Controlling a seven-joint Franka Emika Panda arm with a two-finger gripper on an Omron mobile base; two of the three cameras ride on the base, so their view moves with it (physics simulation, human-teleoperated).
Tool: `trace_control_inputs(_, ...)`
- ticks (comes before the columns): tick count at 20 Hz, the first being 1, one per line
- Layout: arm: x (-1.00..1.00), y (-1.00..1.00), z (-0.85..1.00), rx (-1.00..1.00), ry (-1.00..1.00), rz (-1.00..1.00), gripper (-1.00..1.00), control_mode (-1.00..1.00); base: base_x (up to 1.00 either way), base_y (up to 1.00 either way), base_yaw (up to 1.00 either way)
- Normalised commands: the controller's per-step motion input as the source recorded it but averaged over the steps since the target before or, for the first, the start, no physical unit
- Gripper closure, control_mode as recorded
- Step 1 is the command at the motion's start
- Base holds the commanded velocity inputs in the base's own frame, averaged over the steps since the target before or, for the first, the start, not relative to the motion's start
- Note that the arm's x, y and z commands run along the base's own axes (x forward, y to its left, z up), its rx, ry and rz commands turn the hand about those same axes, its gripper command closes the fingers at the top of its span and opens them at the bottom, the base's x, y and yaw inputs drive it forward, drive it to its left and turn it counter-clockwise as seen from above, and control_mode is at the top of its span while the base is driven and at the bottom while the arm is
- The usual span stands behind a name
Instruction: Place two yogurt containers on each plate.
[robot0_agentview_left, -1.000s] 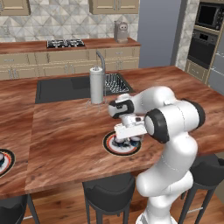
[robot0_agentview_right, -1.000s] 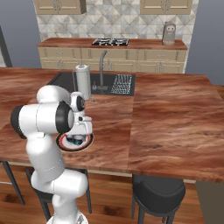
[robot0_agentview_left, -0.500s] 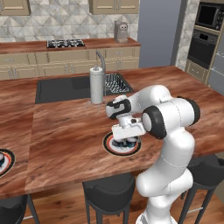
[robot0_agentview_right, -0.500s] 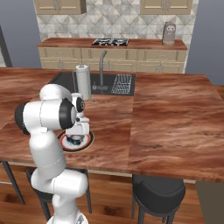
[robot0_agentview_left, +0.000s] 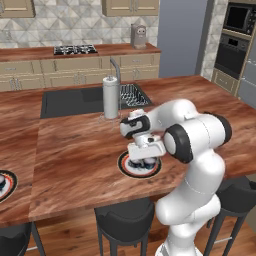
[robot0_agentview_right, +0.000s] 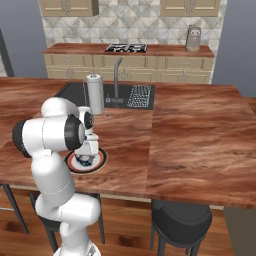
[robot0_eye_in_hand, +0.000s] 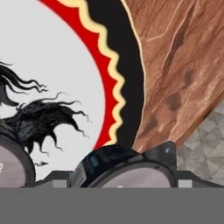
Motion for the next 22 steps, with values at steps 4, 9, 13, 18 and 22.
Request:
trace_control_inputs(4,-0.16,-0.13,-0.05,-0.06,-0.05,-0.09,1.00,-1.00,0.00,0.00,0.00)
trace_control_inputs(9,0.00,-0.37,-0.03,-0.03,0.00,-0.10,1.00,-1.00,0.00,0.00,0.00)
trace_control_inputs(13,0.00,-0.43,0.00,-0.02,0.00,-0.12,1.00,-1.00,0.00,0.00,0.00)
trace_control_inputs(18,-0.04,-0.11,-0.05,0.00,0.00,-0.10,1.00,-1.00,0.00,0.00,0.00)
trace_control_inputs(22,0.31,0.05,-0.07,-0.05,0.00,-0.13,1.00,-1.00,0.00,0.00,0.00)
